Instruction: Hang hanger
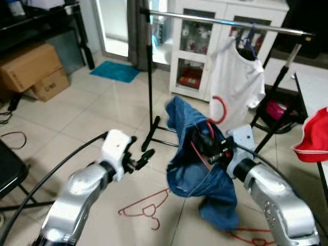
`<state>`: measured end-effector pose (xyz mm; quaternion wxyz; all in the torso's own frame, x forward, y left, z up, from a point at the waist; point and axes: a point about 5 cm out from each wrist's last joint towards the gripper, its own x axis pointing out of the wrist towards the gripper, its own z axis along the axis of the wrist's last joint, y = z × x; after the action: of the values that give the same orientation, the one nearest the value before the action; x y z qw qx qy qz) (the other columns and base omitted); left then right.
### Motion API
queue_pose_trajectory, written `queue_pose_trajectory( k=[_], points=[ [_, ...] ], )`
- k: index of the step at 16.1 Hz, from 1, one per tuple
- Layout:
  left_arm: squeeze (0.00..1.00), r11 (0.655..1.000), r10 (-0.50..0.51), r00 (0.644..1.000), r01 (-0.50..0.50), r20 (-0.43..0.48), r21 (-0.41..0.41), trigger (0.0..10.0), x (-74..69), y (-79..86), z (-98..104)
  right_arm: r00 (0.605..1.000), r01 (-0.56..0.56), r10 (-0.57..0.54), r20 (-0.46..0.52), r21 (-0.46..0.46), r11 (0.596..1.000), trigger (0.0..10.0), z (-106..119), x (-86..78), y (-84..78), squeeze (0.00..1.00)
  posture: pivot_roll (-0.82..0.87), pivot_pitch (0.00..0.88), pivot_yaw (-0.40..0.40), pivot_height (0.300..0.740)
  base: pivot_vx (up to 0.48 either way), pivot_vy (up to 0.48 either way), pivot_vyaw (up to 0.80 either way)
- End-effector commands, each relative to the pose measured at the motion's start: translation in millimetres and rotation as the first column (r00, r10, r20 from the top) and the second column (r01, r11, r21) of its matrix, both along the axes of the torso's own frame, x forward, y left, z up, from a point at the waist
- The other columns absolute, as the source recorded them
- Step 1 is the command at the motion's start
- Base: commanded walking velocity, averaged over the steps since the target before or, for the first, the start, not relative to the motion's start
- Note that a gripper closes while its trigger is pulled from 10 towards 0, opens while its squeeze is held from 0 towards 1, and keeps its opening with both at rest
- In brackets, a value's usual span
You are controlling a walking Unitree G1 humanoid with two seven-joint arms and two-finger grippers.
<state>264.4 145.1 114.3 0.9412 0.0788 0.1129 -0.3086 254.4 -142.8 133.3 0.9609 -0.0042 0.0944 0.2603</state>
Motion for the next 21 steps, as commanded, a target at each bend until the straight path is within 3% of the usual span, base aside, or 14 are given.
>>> queue_pose_trajectory(
  k=[1,2,3,4,6,7,8,10,14,21],
  points=[
    [1.00,0.999,-0.028,1.000,0.028,0.012,0.032,10.0,3.3,-2.9,0,0.998,-0.041,0.040,0.043,0.023,0.999,0.0,14,1.4,3.7,0.00,-0.07,0.000,0.000,0.740,0.000,0.000,0.00],
    [0.98,0.995,-0.090,0.996,0.090,-0.007,0.049,10.0,6.5,-7.5,-5,0.996,-0.062,0.059,0.068,0.038,0.997,0.0,22,2.6,6.3,0.00,-0.07,0.000,-0.001,0.740,0.000,0.000,0.00],
    [0.78,0.992,-0.114,0.993,0.115,-0.012,0.057,10.0,7.7,-9.7,-7,0.995,-0.075,0.070,0.076,0.055,0.996,0.0,26,2.7,7.7,0.00,-0.07,0.000,-0.001,0.740,0.000,0.000,0.00],
    [0.00,0.985,-0.152,0.988,0.153,-0.018,0.077,10.0,11.1,-15.1,-12,0.991,-0.107,0.100,0.089,0.075,0.991,0.0,32,1.9,10.3,0.00,-0.07,0.000,0.002,0.740,0.000,0.000,0.00],
    [0.00,0.983,-0.171,0.985,0.173,-0.030,0.057,10.0,16.1,-21.0,-17,0.985,-0.148,0.138,0.105,0.095,0.984,0.0,38,0.2,13.6,0.00,-0.09,0.000,0.014,0.740,0.000,0.000,0.00],
    [0.00,0.979,-0.200,0.979,0.201,-0.046,0.027,3.3,18.4,-26.6,-22,0.980,-0.169,0.156,0.120,0.108,0.980,0.0,43,-1.2,15.9,0.00,-0.11,0.000,0.024,0.740,0.000,0.000,0.00],
    [0.00,0.978,-0.206,0.977,0.207,-0.047,0.014,0.0,20.0,-30.3,-25,0.979,-0.172,0.157,0.131,0.116,0.978,0.0,45,-1.9,16.5,0.00,-0.12,0.000,0.029,0.740,0.000,0.000,0.00],
    [0.00,0.974,-0.227,0.974,0.227,-0.013,0.012,0.0,27.6,-39.5,-30,0.976,-0.177,0.154,0.156,0.146,0.973,0.0,53,-3.2,15.6,0.00,-0.13,0.000,0.033,0.740,0.000,0.000,0.00],
    [0.00,0.969,-0.247,0.968,0.247,0.039,-0.004,0.0,31.9,-42.0,-26,0.977,-0.174,0.153,0.147,0.147,0.974,0.0,53,-3.2,12.1,0.00,-0.12,0.000,0.017,0.740,0.000,0.000,0.00],
    [0.00,0.979,-0.202,0.979,0.203,0.039,-0.032,0.0,24.3,-31.8,-29,0.979,-0.179,0.161,0.124,0.154,0.972,0.0,50,0.8,11.2,0.00,-0.09,0.000,-0.011,0.740,0.000,0.000,0.00]
  ],
)
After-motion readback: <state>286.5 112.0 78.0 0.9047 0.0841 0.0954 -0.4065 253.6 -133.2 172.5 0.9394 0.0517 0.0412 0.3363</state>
